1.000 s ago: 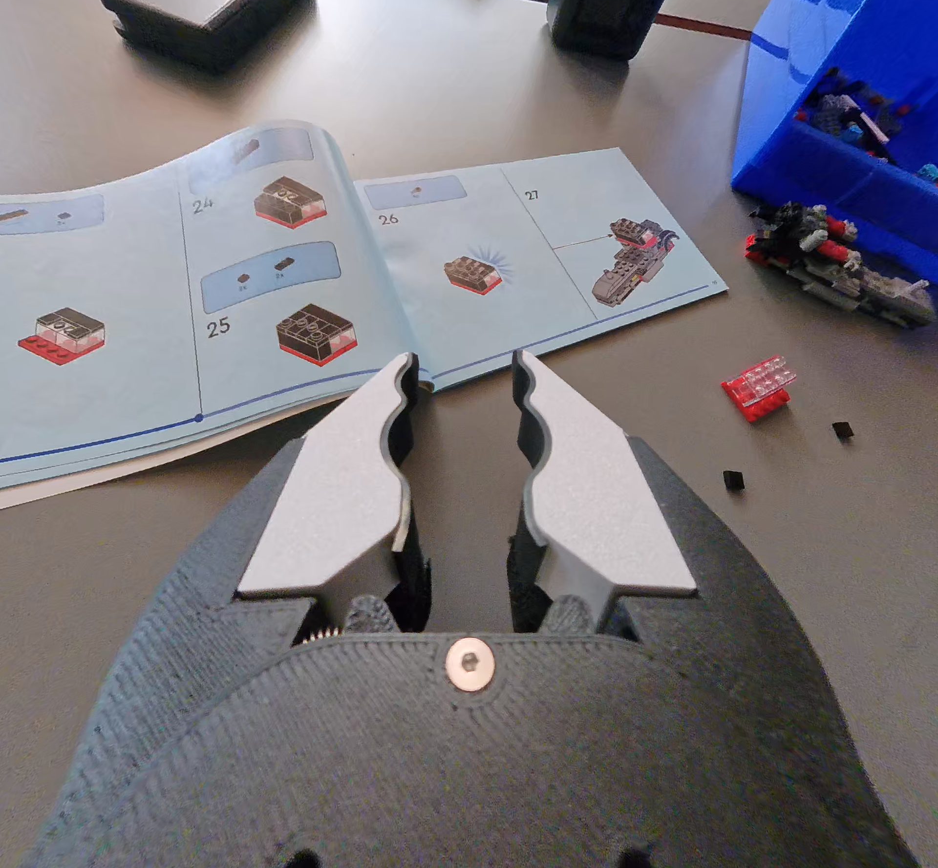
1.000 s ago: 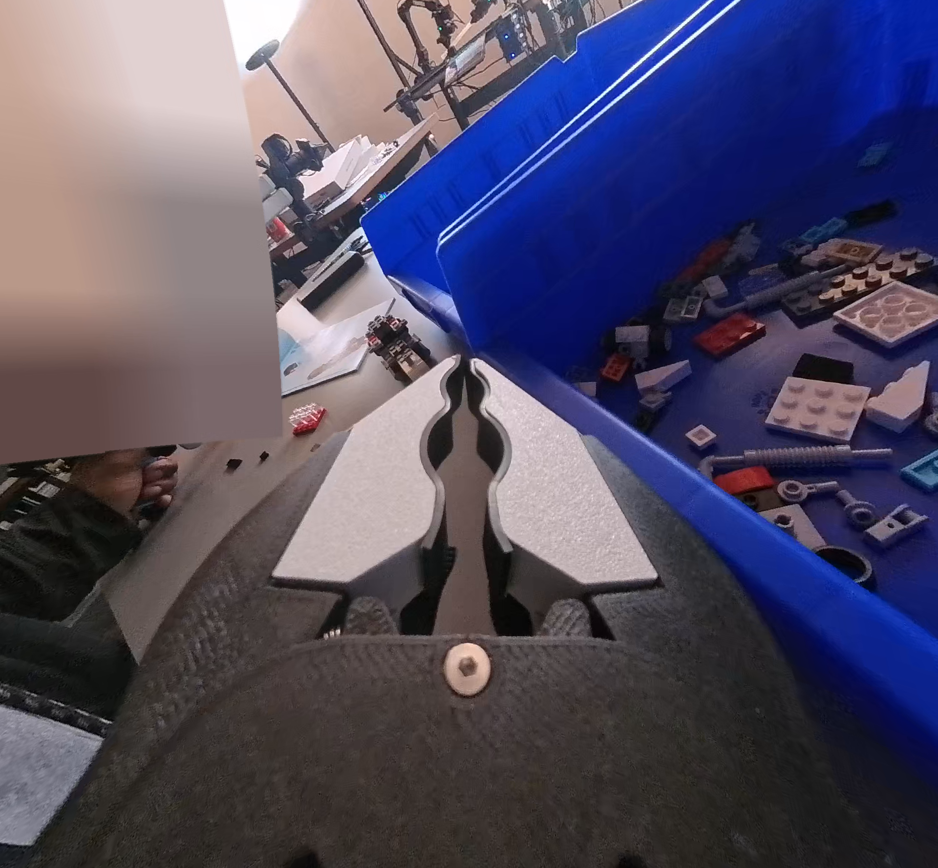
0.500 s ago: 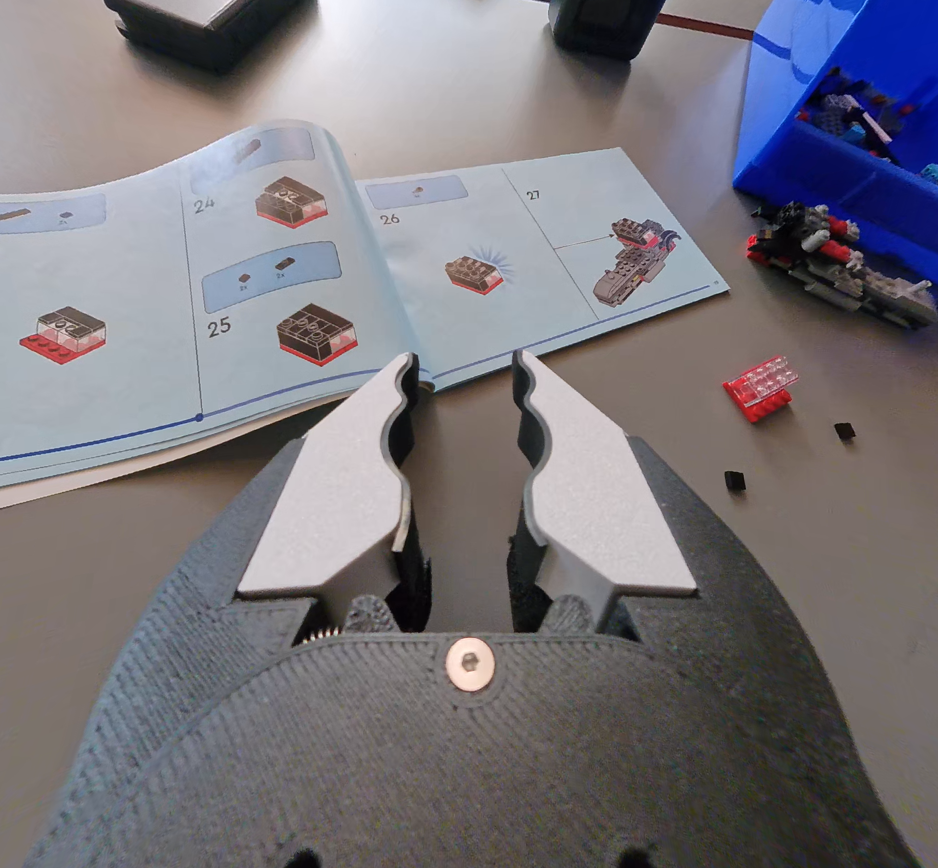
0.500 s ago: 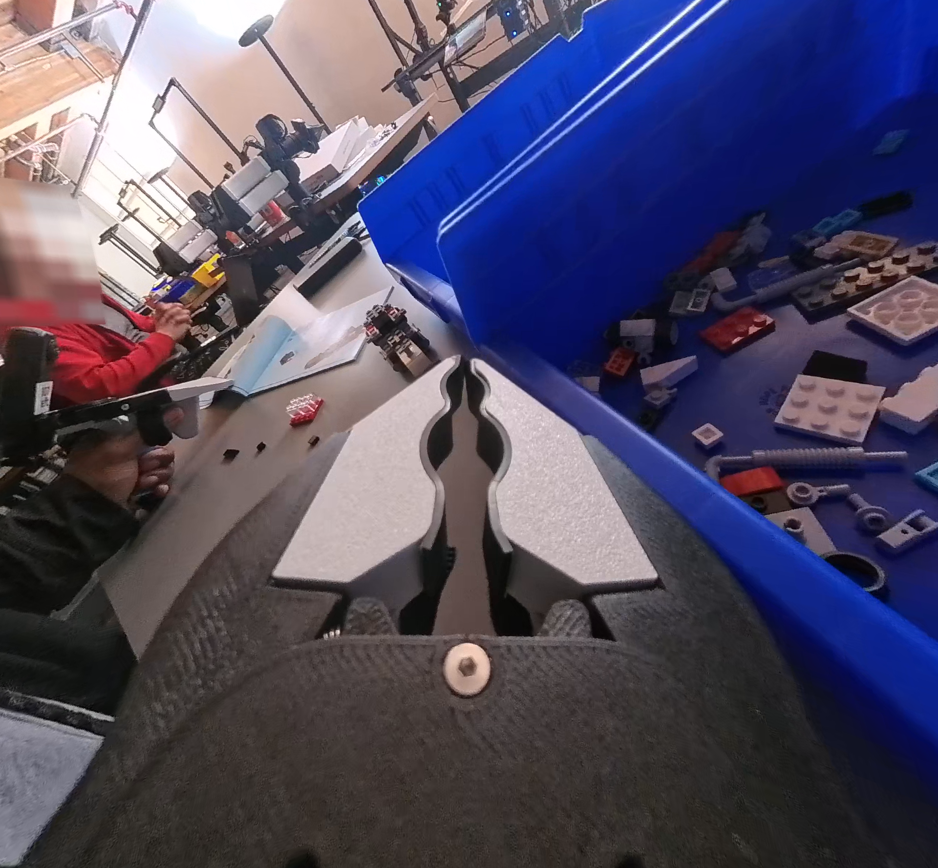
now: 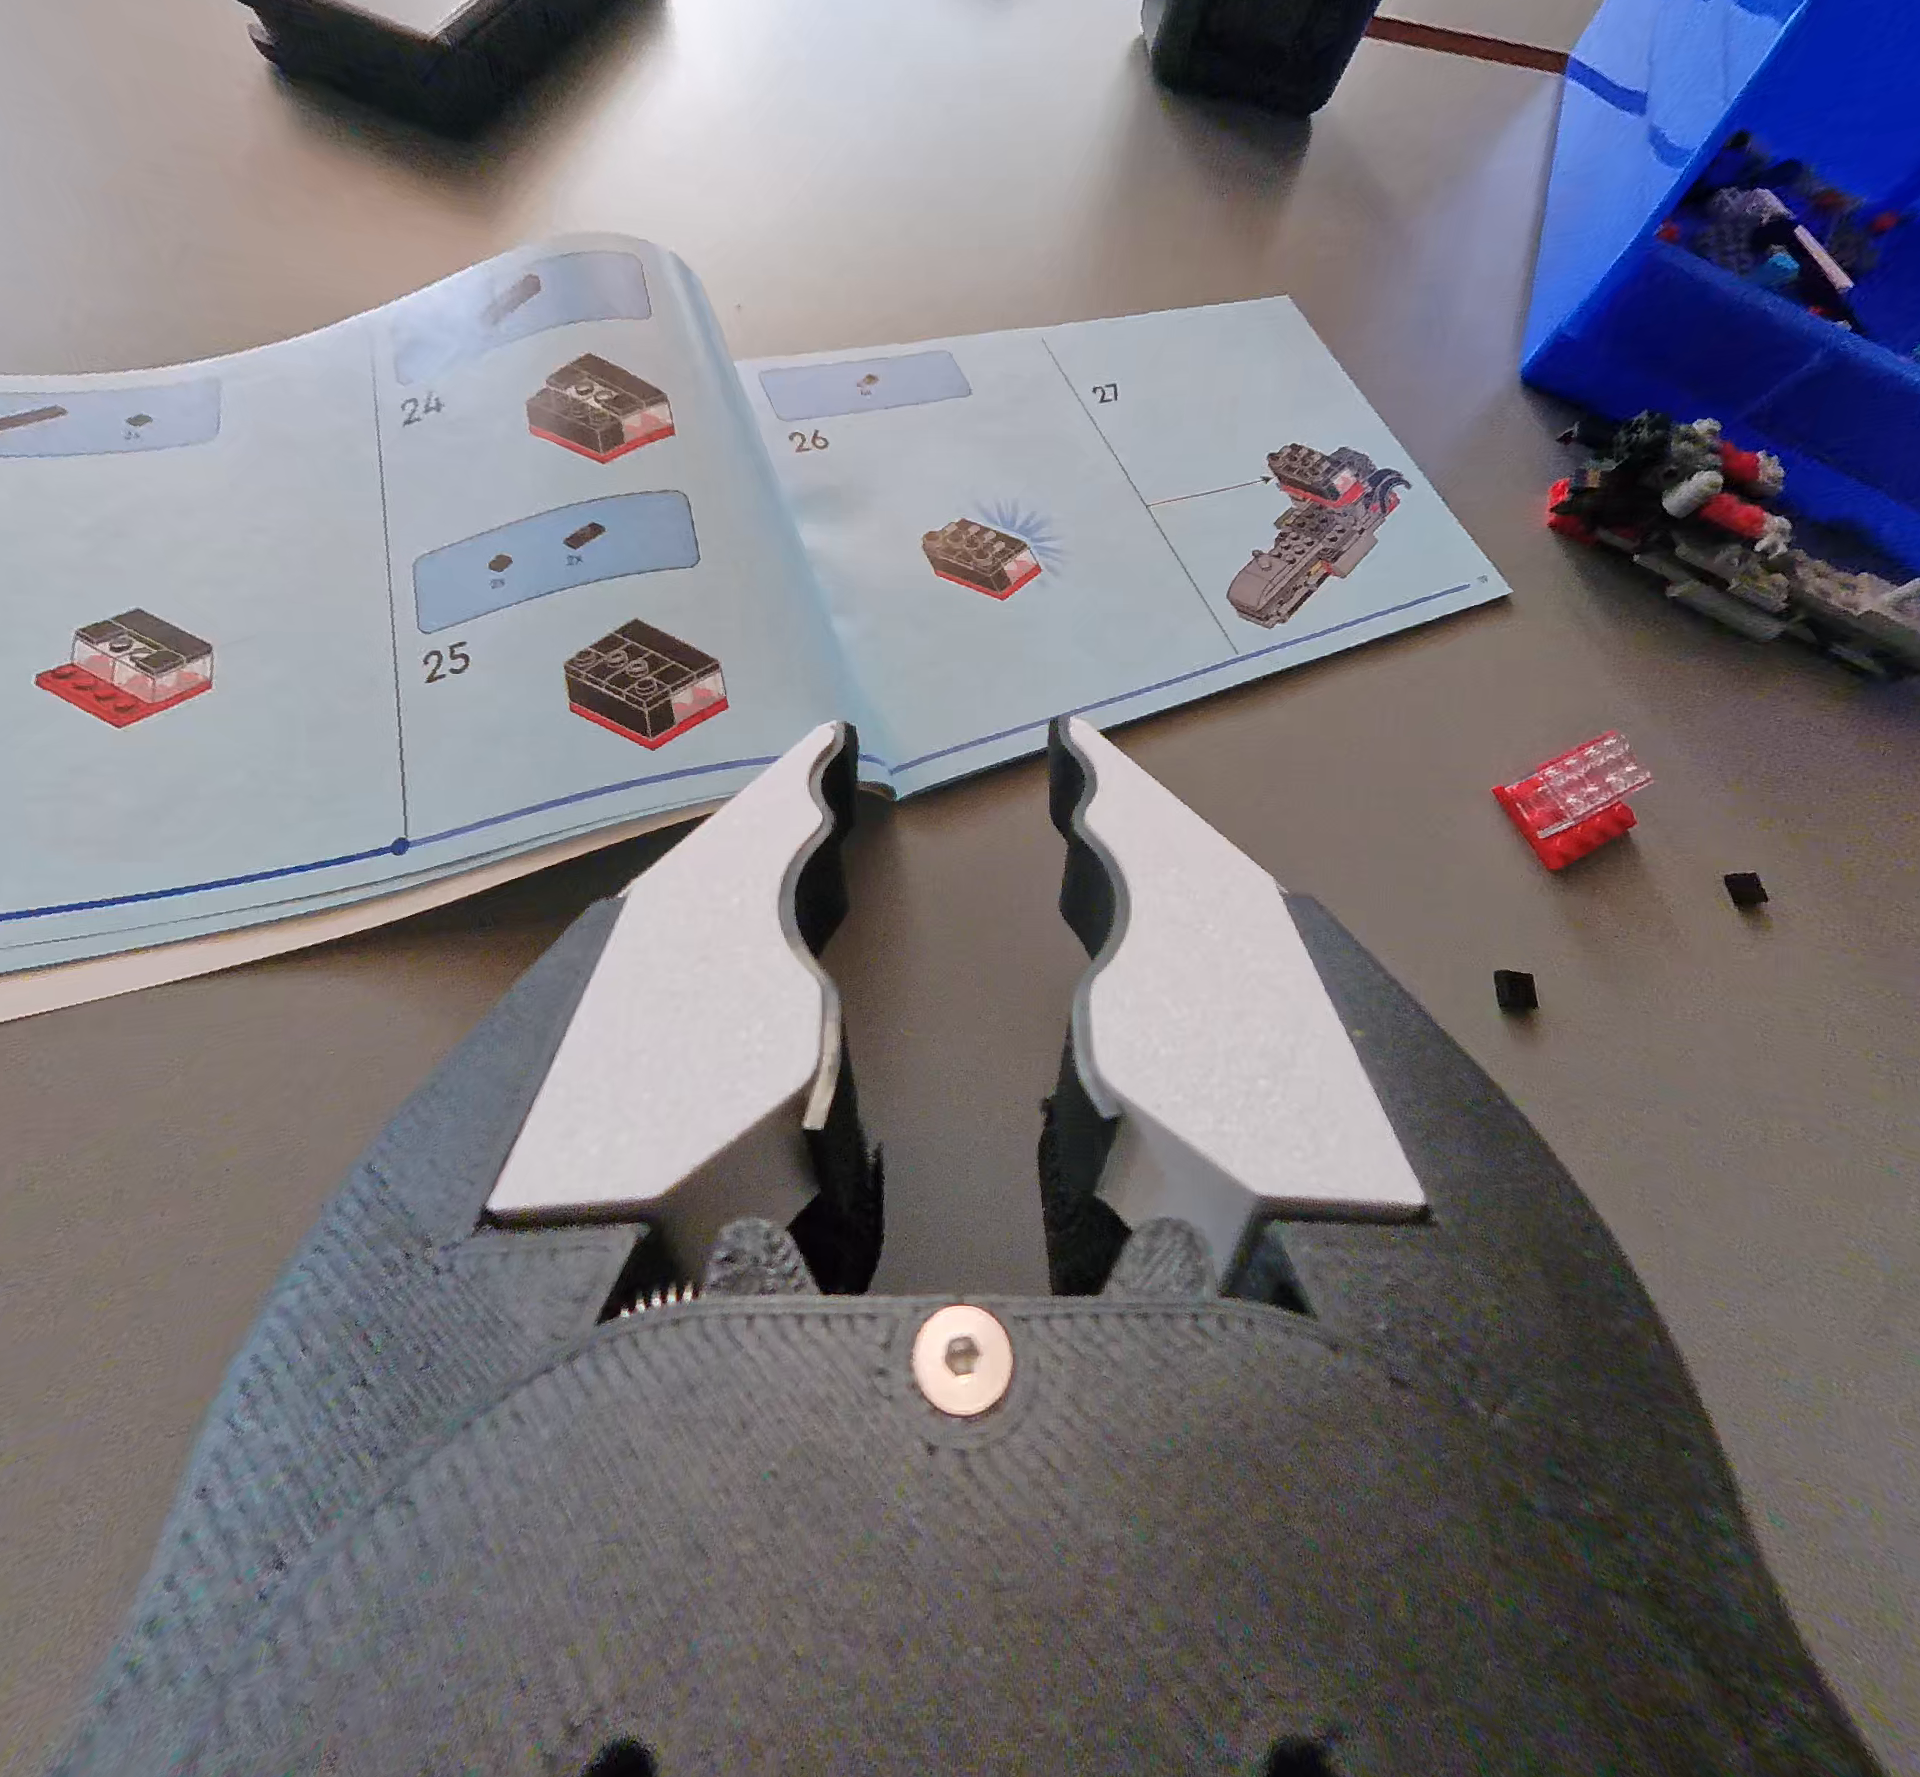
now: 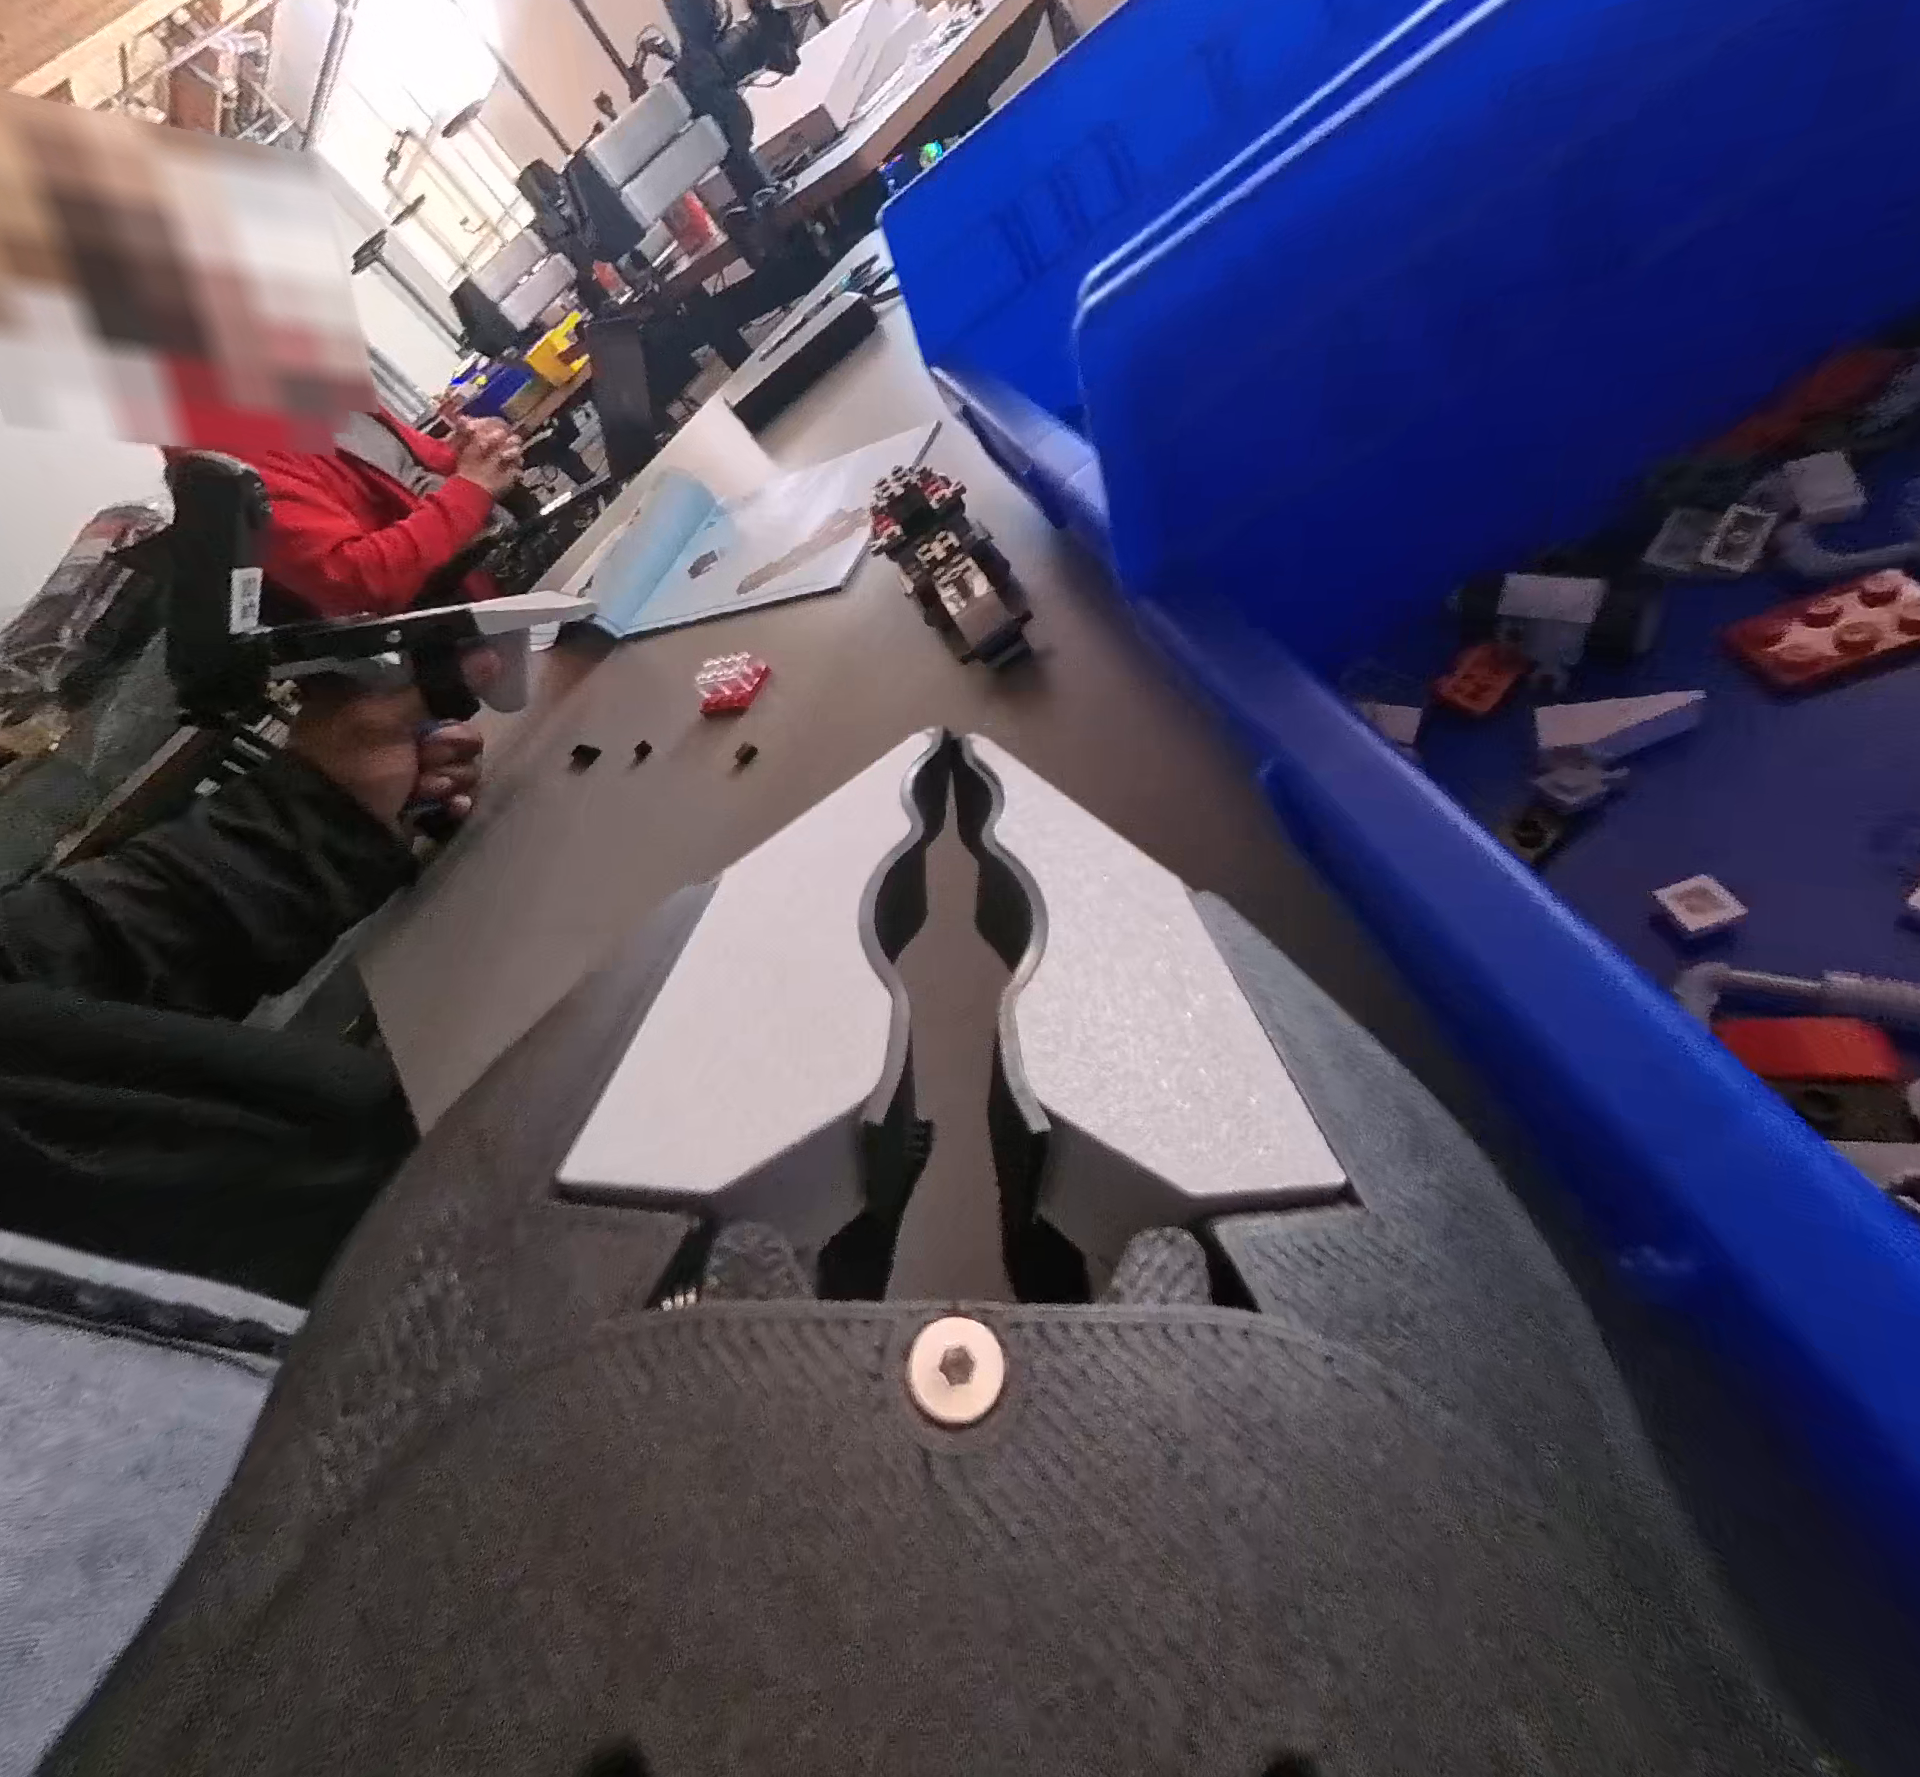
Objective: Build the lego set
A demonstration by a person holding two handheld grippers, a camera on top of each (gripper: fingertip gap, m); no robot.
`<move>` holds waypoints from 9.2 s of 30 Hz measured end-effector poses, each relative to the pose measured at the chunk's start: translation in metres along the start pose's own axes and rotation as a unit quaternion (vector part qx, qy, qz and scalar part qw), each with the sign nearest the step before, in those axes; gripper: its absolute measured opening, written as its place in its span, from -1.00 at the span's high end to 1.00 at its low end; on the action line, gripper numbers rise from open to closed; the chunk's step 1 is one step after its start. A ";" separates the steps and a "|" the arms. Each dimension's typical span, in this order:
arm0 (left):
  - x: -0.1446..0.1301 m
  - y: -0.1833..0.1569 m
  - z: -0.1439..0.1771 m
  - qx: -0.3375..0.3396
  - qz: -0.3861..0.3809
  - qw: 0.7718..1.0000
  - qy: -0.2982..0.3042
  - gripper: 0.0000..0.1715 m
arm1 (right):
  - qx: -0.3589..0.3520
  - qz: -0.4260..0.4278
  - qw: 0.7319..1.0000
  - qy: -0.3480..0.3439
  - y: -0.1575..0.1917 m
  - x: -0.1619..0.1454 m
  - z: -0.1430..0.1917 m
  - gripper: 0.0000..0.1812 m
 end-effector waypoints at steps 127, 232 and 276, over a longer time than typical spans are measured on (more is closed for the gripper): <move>-0.033 -0.049 0.009 -0.270 -0.363 0.882 0.128 0.90 | -0.036 0.045 0.986 0.157 0.029 -0.015 -0.067 0.89; -0.015 -0.098 0.016 -0.512 0.244 0.823 -0.021 0.81 | -0.395 0.186 0.882 0.176 -0.085 0.158 0.179 0.67; -0.018 -0.091 0.024 -0.537 0.230 0.812 -0.018 0.80 | -0.465 -0.221 0.729 0.450 -0.302 0.106 0.222 0.85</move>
Point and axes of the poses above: each gripper's, where its closed fingertips meet, z back along the fingers, x out of its top, y = z × x across the jaws, the point moved 8 cm from there along z, back along the fingers, and after that the axes turned 4 degrees about y, right-handed, at the moved point
